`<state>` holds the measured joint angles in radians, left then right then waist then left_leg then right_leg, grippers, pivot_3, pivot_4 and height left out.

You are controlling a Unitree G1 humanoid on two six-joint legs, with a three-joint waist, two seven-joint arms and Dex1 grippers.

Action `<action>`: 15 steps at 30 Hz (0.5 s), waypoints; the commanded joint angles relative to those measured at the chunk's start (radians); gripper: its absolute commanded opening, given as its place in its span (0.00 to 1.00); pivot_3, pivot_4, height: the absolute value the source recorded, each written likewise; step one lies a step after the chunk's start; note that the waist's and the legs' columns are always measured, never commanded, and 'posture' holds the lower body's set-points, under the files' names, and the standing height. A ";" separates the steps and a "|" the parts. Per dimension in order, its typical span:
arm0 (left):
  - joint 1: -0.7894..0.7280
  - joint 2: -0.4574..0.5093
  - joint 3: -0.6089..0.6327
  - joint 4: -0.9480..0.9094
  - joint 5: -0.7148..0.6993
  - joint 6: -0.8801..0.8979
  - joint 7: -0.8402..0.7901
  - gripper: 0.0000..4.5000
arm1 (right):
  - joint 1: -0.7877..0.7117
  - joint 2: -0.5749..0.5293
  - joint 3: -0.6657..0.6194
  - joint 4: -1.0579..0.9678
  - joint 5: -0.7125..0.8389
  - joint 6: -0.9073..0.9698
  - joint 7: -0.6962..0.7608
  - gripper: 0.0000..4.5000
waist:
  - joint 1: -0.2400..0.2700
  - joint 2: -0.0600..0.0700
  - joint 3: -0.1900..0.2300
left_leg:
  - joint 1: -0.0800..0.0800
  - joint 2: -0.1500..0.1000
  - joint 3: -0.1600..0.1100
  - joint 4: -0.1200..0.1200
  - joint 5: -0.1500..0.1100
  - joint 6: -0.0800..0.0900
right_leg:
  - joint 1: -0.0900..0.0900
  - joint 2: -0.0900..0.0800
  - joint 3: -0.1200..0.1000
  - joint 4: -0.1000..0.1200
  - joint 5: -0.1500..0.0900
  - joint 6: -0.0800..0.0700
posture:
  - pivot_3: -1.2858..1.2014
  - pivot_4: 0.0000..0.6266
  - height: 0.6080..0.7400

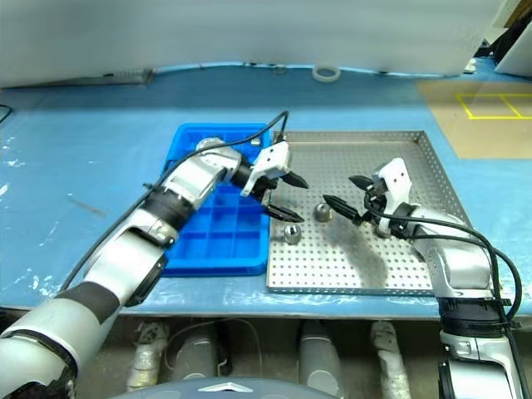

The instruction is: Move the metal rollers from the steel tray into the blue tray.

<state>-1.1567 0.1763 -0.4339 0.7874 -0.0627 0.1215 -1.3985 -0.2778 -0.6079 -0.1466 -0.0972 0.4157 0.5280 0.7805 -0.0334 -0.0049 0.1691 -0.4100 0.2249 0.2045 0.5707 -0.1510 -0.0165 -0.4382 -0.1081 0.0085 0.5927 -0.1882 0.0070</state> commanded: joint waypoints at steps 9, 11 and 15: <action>-0.116 -0.097 -0.104 0.259 0.218 -0.189 -0.119 1.00 | 0.010 -0.009 -0.041 -0.061 0.035 0.007 -0.025 1.00 | -0.007 0.000 0.000 | -0.001 -0.001 0.000 0.001 -0.001 0.003 | 0.001 -0.002 0.000 -0.001 0.000 0.000 | 0.32 0.24 1.00; -0.121 -0.116 -0.103 0.281 0.231 -0.206 -0.139 1.00 | 0.009 -0.004 -0.037 -0.057 0.032 0.005 -0.029 1.00 | -0.006 0.000 0.000 | -0.001 -0.001 0.000 0.002 -0.001 0.004 | 0.001 -0.002 0.000 -0.001 0.000 0.000 | 0.32 0.24 1.00; -0.126 -0.144 -0.121 0.318 0.283 -0.242 -0.153 1.00 | 0.008 0.000 -0.034 -0.059 0.033 0.004 -0.033 1.00 | -0.007 0.000 0.000 | -0.001 -0.001 0.000 0.002 -0.001 0.004 | 0.001 -0.002 0.000 -0.001 0.000 0.000 | 0.32 0.24 1.00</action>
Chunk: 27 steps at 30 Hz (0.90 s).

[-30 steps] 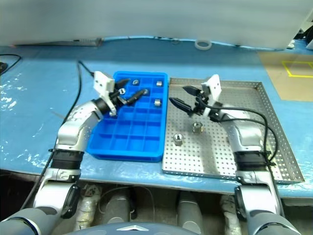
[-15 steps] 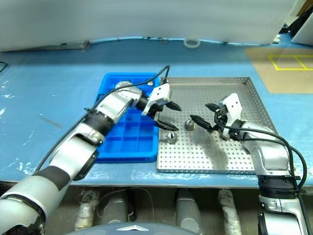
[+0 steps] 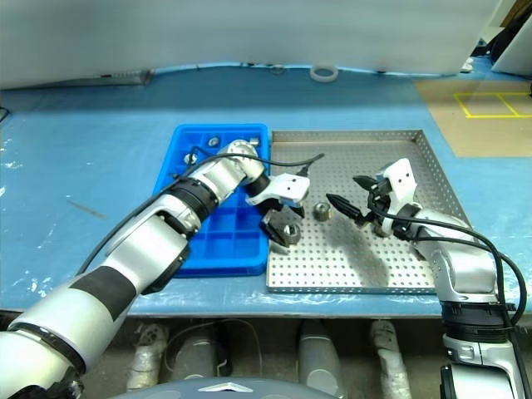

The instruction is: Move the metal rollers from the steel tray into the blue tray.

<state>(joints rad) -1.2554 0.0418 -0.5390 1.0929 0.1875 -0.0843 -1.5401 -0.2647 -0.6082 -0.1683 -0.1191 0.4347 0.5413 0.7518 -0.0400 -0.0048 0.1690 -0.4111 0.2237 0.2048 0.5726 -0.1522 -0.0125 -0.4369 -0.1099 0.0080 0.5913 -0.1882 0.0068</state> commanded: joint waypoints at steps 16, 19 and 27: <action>-0.059 -0.092 -0.082 0.117 0.220 -0.219 0.103 0.38 | -0.030 0.016 -0.008 -0.034 0.018 -0.021 -0.015 1.00 | -0.005 0.000 0.000 | 0.001 0.000 0.000 0.000 -0.001 -0.001 | 0.001 0.000 0.000 -0.001 0.000 0.000 | 0.31 0.24 1.00; -0.050 -0.083 -0.023 0.105 0.166 -0.206 0.069 0.38 | -0.044 0.019 -0.007 -0.027 0.022 -0.021 -0.009 1.00 | -0.004 0.000 0.000 | 0.001 0.000 0.000 0.000 -0.001 0.000 | 0.002 0.000 0.000 -0.001 0.000 0.000 | 0.31 0.24 1.00; -0.028 -0.088 0.382 0.020 -0.166 -0.024 0.329 0.38 | -0.097 0.055 -0.024 -0.009 0.078 -0.015 0.010 1.00 | -0.001 0.001 0.000 | 0.000 0.000 0.000 0.000 -0.001 0.001 | 0.001 0.000 -0.001 -0.001 0.000 0.000 | 0.34 0.24 1.00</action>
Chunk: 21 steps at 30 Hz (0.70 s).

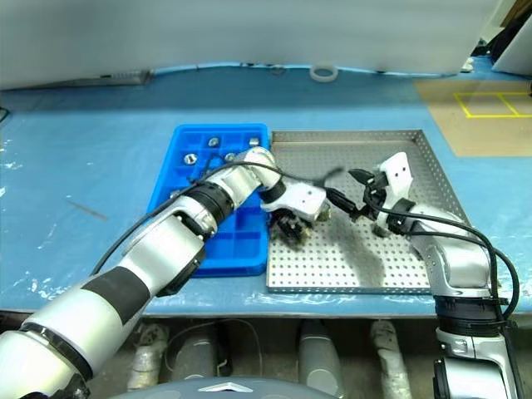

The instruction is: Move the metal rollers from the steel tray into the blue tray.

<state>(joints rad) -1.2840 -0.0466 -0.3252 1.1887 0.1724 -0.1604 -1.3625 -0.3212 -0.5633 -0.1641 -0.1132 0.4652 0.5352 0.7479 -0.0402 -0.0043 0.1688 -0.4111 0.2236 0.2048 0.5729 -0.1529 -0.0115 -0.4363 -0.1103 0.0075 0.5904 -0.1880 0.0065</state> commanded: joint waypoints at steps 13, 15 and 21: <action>0.584 0.046 0.459 -1.044 -0.436 0.264 0.681 0.38 | -0.261 0.082 0.060 0.235 0.031 -0.087 0.127 1.00 | 0.033 0.000 0.000 | -0.005 0.003 0.000 0.000 0.001 0.002 | -0.004 0.001 -0.005 0.000 0.000 -0.001 | 0.45 0.24 1.00; 0.680 0.076 0.463 -1.186 -0.465 0.332 0.715 0.38 | -0.298 0.097 0.087 0.284 0.019 -0.108 0.157 1.00 | 0.038 0.000 0.000 | -0.005 0.004 0.000 0.000 0.001 0.002 | -0.004 0.001 -0.005 0.000 0.000 -0.001 | 0.47 0.24 1.00; 1.020 0.236 0.460 -1.589 -0.547 0.565 0.764 0.38 | -0.410 0.143 0.164 0.421 -0.021 -0.143 0.259 1.00 | 0.075 0.000 0.000 | -0.005 0.007 -0.001 -0.001 0.001 -0.001 | -0.004 0.002 -0.007 0.000 0.000 -0.001 | 0.52 0.24 1.00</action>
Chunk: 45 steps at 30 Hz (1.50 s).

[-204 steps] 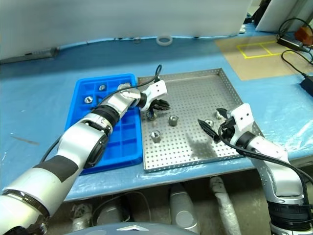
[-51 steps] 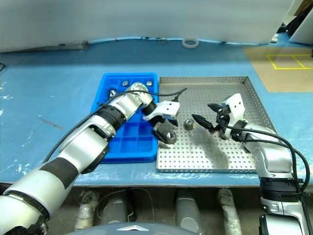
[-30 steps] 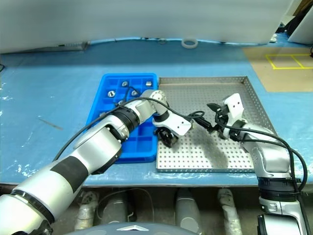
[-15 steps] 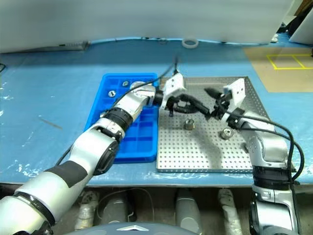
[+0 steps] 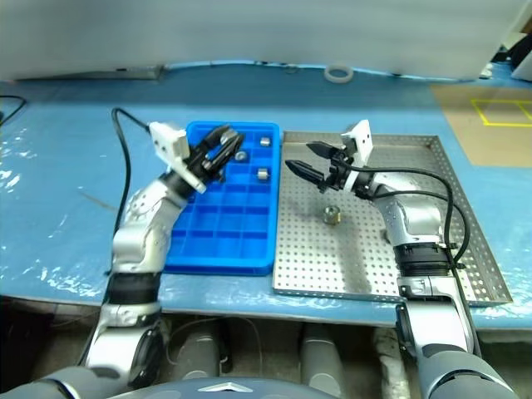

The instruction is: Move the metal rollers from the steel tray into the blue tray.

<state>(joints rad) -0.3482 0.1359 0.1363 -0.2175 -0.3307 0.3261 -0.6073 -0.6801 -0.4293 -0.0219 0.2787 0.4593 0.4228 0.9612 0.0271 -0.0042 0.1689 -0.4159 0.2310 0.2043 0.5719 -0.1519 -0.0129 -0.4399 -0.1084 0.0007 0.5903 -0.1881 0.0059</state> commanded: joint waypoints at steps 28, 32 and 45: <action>0.402 0.431 0.008 -0.277 0.007 0.226 0.062 0.53 | -0.136 0.093 0.062 0.231 -0.131 -0.174 0.135 1.00 | 0.068 0.000 0.000 | 0.008 0.010 -0.001 -0.008 0.008 -0.017 | 0.000 0.014 0.000 0.004 0.001 -0.001 | 0.55 0.24 1.00; 0.311 0.416 0.007 -0.237 -0.071 0.253 0.023 0.79 | -0.109 0.070 0.039 0.191 -0.128 -0.164 0.111 1.00 | 0.069 0.000 0.001 | 0.010 0.010 -0.002 -0.008 0.009 -0.019 | -0.001 0.014 0.001 0.011 -0.001 -0.004 | 0.54 0.24 1.00; -0.155 0.261 -0.251 0.137 -0.092 0.131 -0.234 0.79 | 0.163 -0.132 -0.117 -0.192 -0.067 0.041 -0.039 1.00 | 0.019 0.000 0.000 | 0.013 0.010 -0.002 -0.006 0.011 -0.022 | -0.001 0.017 0.005 0.016 -0.001 -0.006 | 0.41 0.24 1.00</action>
<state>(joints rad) -0.4677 0.4006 -0.0827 -0.1171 -0.4596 0.5208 -0.8039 -0.5293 -0.5449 -0.1029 0.1602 0.3720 0.4446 0.9500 0.0459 -0.0043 0.1693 -0.4029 0.2404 0.2026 0.5659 -0.1406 -0.0347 -0.4409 -0.0917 0.0058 0.6063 -0.1887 0.0001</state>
